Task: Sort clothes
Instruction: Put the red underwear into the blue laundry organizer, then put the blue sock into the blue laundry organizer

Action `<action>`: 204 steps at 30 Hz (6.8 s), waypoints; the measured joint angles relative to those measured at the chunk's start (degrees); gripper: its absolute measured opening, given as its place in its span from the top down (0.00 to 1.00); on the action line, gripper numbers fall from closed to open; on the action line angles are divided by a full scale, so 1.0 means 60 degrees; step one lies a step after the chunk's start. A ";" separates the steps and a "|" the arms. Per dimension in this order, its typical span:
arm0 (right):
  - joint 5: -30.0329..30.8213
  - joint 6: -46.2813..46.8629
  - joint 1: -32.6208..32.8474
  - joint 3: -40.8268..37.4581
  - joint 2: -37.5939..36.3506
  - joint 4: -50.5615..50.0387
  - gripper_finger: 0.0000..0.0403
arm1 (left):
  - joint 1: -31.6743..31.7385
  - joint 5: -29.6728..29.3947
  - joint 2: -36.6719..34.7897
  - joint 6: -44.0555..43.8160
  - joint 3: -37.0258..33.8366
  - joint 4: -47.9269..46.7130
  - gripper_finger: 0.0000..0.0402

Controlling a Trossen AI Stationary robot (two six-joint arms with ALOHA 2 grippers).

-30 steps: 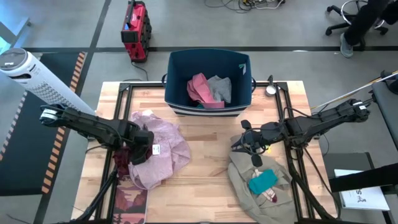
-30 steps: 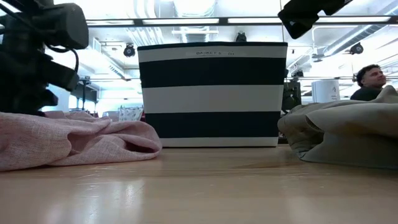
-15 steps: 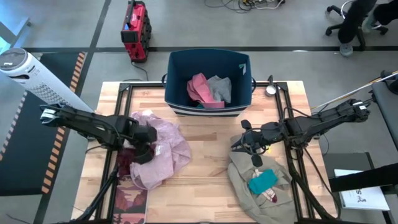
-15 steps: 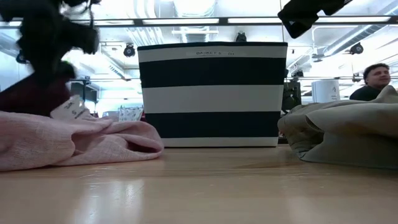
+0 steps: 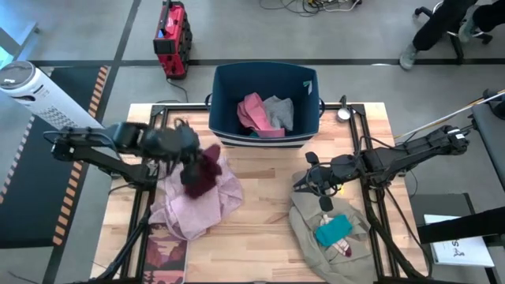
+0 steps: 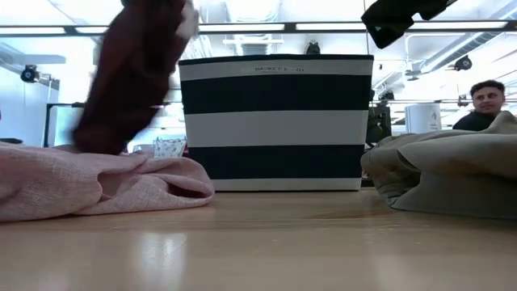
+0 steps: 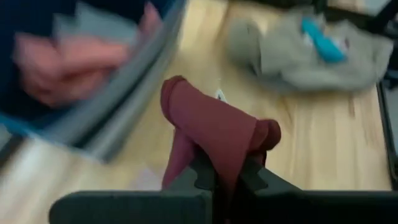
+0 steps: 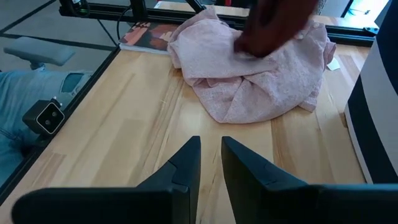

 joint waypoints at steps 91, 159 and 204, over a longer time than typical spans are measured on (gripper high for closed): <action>0.0510 0.0899 -0.0025 0.0000 0.0007 -0.0015 0.88 | 0.6832 0.7109 0.4675 0.6894 0.3102 0.3604 0.32; -0.1091 0.9147 0.4000 0.1756 0.4378 -0.4350 0.45 | 0.4640 0.4012 -0.2728 0.4781 -0.5573 0.8202 0.35; 0.4765 0.3455 0.1700 0.8297 0.4702 -0.9513 1.00 | 0.4615 0.4016 -0.2741 0.4963 -0.5573 0.8224 0.46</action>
